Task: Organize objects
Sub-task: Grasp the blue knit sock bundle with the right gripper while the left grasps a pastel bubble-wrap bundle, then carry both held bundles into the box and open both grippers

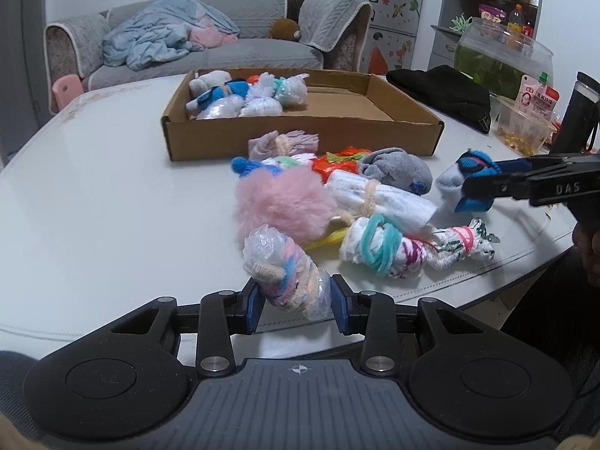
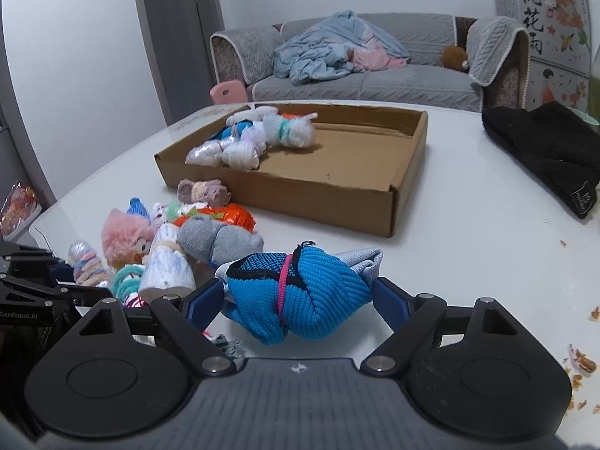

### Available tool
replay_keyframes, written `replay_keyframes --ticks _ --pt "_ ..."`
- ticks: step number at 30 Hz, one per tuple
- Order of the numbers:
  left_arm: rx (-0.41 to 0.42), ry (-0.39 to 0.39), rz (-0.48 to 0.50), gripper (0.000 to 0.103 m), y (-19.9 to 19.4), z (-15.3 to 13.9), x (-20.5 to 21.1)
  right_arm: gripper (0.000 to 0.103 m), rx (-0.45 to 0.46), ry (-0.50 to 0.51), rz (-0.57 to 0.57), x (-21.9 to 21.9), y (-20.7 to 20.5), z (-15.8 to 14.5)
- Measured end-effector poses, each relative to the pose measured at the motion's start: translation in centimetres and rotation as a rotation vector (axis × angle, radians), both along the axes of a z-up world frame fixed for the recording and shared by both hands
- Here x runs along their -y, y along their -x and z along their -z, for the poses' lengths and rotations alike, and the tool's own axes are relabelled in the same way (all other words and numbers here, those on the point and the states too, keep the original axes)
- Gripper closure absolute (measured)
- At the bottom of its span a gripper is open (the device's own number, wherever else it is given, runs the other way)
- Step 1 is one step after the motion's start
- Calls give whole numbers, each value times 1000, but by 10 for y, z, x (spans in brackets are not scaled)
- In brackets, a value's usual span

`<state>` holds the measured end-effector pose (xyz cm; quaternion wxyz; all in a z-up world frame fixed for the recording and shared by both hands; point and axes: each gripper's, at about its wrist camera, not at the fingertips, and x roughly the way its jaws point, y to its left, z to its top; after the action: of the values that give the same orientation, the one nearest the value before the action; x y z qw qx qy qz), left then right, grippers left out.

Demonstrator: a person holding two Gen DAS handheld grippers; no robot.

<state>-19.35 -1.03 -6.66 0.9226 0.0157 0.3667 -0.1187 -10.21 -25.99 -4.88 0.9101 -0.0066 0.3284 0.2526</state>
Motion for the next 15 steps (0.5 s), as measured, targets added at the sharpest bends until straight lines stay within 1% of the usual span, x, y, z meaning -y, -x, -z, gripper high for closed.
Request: replay_keyframes --ticks 8,13,15 --pt "47 -7 -41 59 4 -24 -24 19 47 -4 17 9 -3 -20" --pt "104 -35 -55 59 -12 -54 -39 19 103 -4 1 6 -10 -44" --pt "136 -27 -58 59 -24 -71 -46 19 124 -9 -9 4 -16 -54"
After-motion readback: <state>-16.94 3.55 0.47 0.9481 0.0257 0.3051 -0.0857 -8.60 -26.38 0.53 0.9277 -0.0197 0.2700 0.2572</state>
